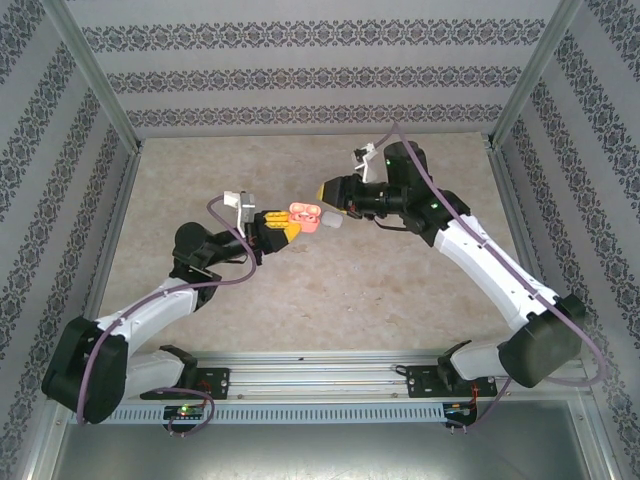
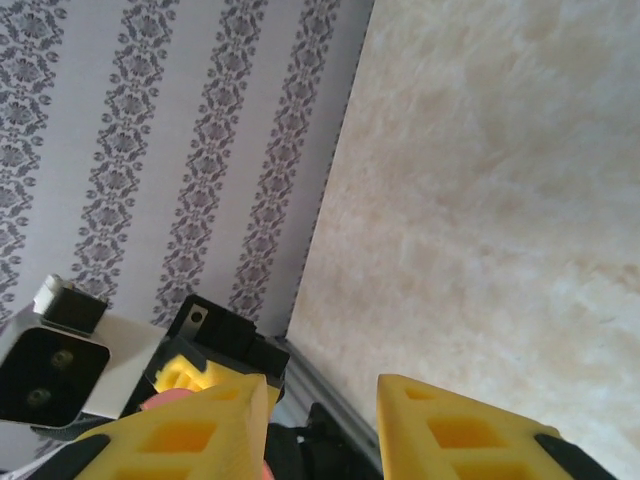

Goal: Insert the wireless bluetooth earbuds into the charging case

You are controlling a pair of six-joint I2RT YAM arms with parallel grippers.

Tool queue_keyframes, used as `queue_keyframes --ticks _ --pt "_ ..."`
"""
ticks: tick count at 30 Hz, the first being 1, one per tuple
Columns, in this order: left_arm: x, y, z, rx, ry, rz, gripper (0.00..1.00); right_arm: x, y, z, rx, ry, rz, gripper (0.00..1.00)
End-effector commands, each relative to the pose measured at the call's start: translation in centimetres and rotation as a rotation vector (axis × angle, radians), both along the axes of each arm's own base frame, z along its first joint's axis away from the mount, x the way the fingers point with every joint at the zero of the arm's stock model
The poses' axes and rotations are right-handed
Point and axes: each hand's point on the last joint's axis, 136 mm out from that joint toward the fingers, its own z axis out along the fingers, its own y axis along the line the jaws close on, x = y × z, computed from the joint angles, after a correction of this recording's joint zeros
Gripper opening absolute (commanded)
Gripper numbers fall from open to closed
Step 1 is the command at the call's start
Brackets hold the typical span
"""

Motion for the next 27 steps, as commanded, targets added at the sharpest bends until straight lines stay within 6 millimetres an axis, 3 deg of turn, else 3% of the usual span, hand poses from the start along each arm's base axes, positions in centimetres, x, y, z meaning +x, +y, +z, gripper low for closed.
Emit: queue_keyframes --ticks 1,11,18,22,27 --pt "-1.1 -0.4 2.6 -0.063 -0.088 -0.071 0.0 -1.0 1.3 1.7 0.114 -0.006 0.089 0.32" --pt "1.4 -0.7 1.7 -0.06 -0.008 -0.007 0.0 -3.4 2.7 3.2 0.168 -0.038 0.227 0.32" --pt "2.0 -0.3 0.8 0.006 0.032 0.061 0.0 -5.1 3.1 3.5 0.147 -0.063 0.296 0.31" --pt "2.2 0.0 0.3 0.012 0.047 0.092 0.0 -4.6 1.9 3.7 0.104 -0.099 0.24 0.32" --pt "2.8 0.6 -1.7 0.079 0.105 0.16 0.0 -2.3 -2.2 2.6 -0.005 -0.142 0.045 0.36"
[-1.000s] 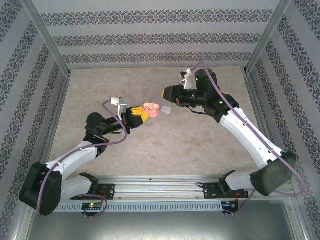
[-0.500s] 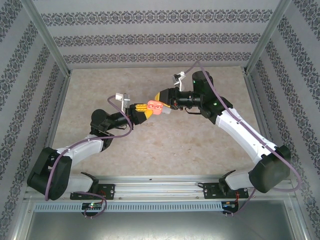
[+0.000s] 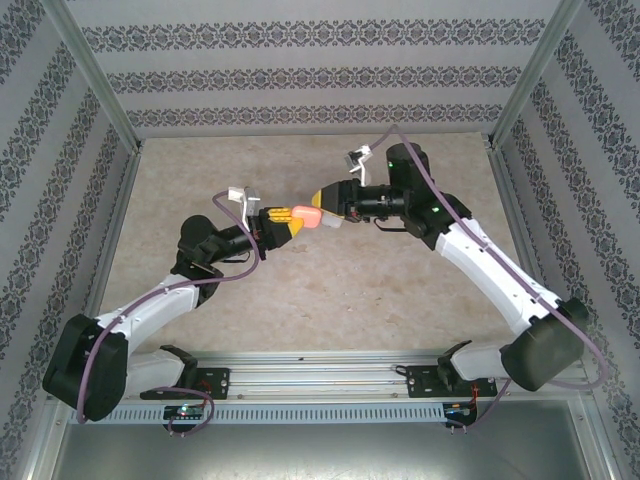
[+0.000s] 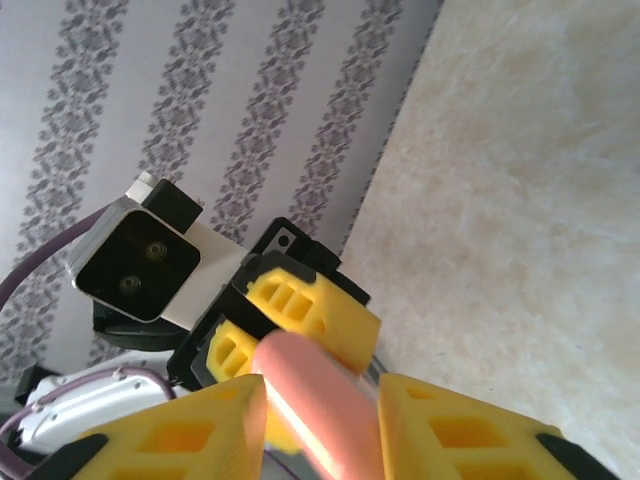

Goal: Insert the wireless bluetooth earbuds into the charging case

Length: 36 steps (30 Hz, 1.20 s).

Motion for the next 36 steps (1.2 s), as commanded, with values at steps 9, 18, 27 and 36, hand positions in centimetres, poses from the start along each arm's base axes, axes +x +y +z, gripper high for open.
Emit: queue_keyframes --ticks 9,18,27,36 --pt "2.3 3.5 -8.9 0.296 0.288 0.293 0.0 1.8 -10.4 -2.3 -0.255 -0.148 -0.389 0.52" --pt "4.6 3.9 -16.0 0.426 0.515 0.358 0.0 2.7 -14.7 -6.0 -0.33 -0.123 -0.527 0.69" --pt "10.5 2.4 -19.6 0.478 0.671 0.396 0.0 4.2 -19.4 -8.3 -0.278 -0.076 -0.69 0.86" --pt "16.2 1.7 -22.3 0.45 0.728 0.467 0.0 5.6 -24.8 -12.6 -0.3 0.008 -0.857 0.93"
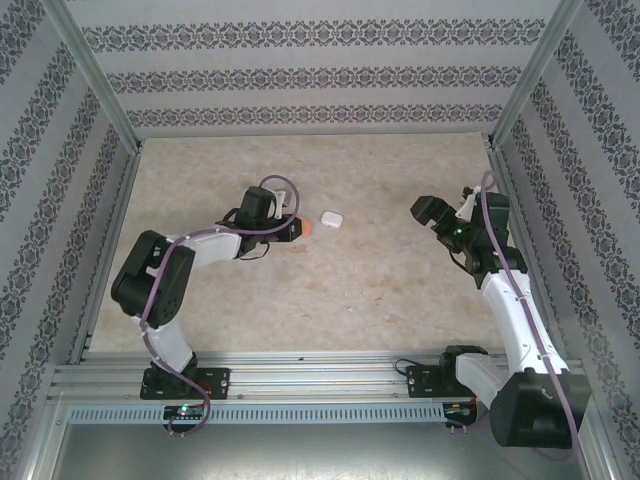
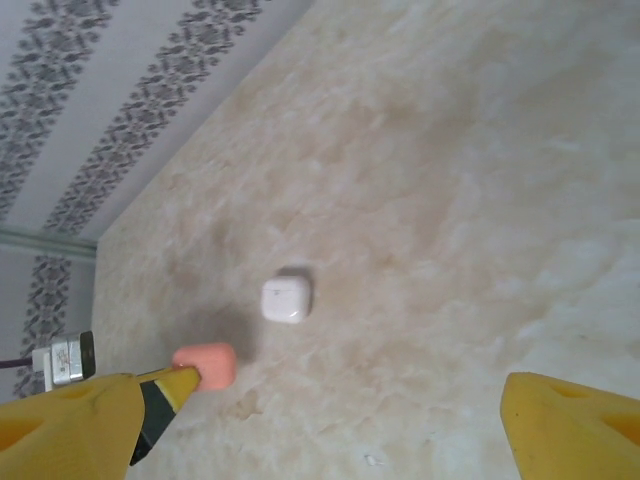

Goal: Insert the wireless bluetooth earbuds into the charging case

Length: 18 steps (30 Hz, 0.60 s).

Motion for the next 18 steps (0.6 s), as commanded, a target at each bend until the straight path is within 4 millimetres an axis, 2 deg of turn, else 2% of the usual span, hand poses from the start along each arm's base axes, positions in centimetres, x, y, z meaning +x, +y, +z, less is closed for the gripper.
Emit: queue_keyframes --ticks 1,5,8,12,18 --pt "3.1 -0.2 0.7 -0.04 -0.029 0.052 0.0 0.9 -1.0 0.2 -0.058 -0.048 -0.025 0.94" --pt "4.6 -1.1 -0.5 -0.054 -0.005 0.044 0.03 1.6 -2.2 0.2 -0.156 -0.068 -0.05 0.96" --pt "5.3 -1.4 -1.4 -0.057 0.017 0.039 0.08 2.5 -2.2 0.0 -0.189 -0.067 -0.035 0.97" --pt "5.9 -1.3 -2.7 -0.043 0.057 0.048 0.18 3.8 -0.6 -1.0 -0.195 -0.014 0.047 0.96" --pt "6.0 -0.8 -2.6 -0.007 0.07 0.045 0.41 5.1 1.9 -2.3 -0.194 0.069 0.163 0.94"
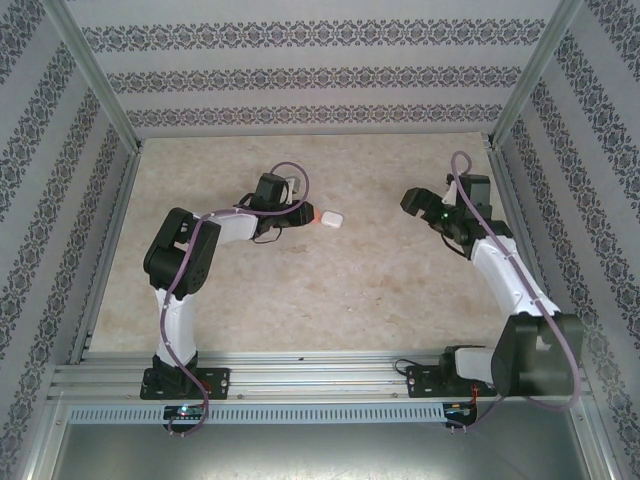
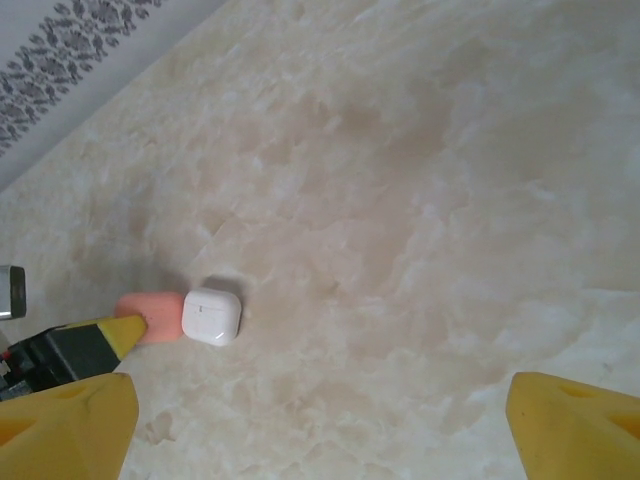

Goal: Insert the wireless bluetooth earbuds into the charging case

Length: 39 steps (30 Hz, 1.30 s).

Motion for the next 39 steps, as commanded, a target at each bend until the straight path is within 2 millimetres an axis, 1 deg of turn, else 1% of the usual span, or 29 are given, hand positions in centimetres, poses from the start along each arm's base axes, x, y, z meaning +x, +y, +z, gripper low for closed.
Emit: queue_keyframes --ticks 1,5,9,11,12,15,17,19,20,21,22,25,27,29,34,39 --pt "0.2 1.0 -0.3 0.033 0.033 0.005 0.45 0.6 1.7 0.4 -0.022 0.013 0.087 0.93" --pt "0.1 1.0 -0.2 0.033 0.04 0.002 0.58 1.0 4.0 -0.3 -0.036 0.038 0.154 0.92" --pt "0.0 1.1 -0.1 0.047 0.047 -0.006 0.68 1.2 6.2 -1.6 -0.024 0.08 0.198 0.89" --pt "-0.2 1.1 -0.2 0.055 0.054 -0.011 0.73 1.5 7.6 -2.3 -0.007 0.098 0.225 0.84" --pt "-0.3 1.2 -0.3 0.06 0.06 -0.012 0.75 1.7 8.6 -2.7 0.009 0.11 0.243 0.79" --pt "-0.5 1.3 -0.7 0.066 0.068 -0.011 0.77 2.3 11.7 -4.2 0.063 0.15 0.293 0.61" --pt "-0.5 1.3 -0.8 0.062 0.07 -0.011 0.75 2.9 13.6 -5.0 0.097 0.169 0.32 0.5" --pt "-0.6 1.3 -0.9 0.054 0.073 -0.011 0.7 3.5 16.0 -5.9 0.13 0.191 0.356 0.39" --pt "-0.7 1.3 -1.0 0.049 0.077 -0.011 0.68 3.7 16.8 -6.1 0.139 0.193 0.369 0.36" --pt "-0.7 1.5 -1.1 0.042 0.082 -0.007 0.65 4.0 17.9 -6.4 0.148 0.197 0.388 0.31" --pt "-0.7 1.5 -1.2 0.032 0.086 -0.006 0.63 4.3 19.0 -6.5 0.157 0.198 0.405 0.28" --pt "-0.7 1.8 -1.3 0.004 0.095 0.003 0.57 5.0 21.3 -7.6 0.179 0.217 0.435 0.23" --pt "-0.7 1.9 -1.3 -0.019 0.095 0.004 0.52 5.4 22.4 -8.3 0.187 0.23 0.448 0.2" --pt "-0.6 2.0 -1.2 -0.039 0.093 0.0 0.49 5.7 23.1 -9.1 0.189 0.245 0.453 0.19" --pt "-0.7 1.7 -1.0 -0.078 0.089 -0.017 0.47 6.2 24.5 -11.0 0.164 0.277 0.475 0.18" --pt "-0.7 1.6 -0.5 -0.099 0.081 -0.019 0.47 6.4 24.6 -12.7 0.124 0.313 0.468 0.16"
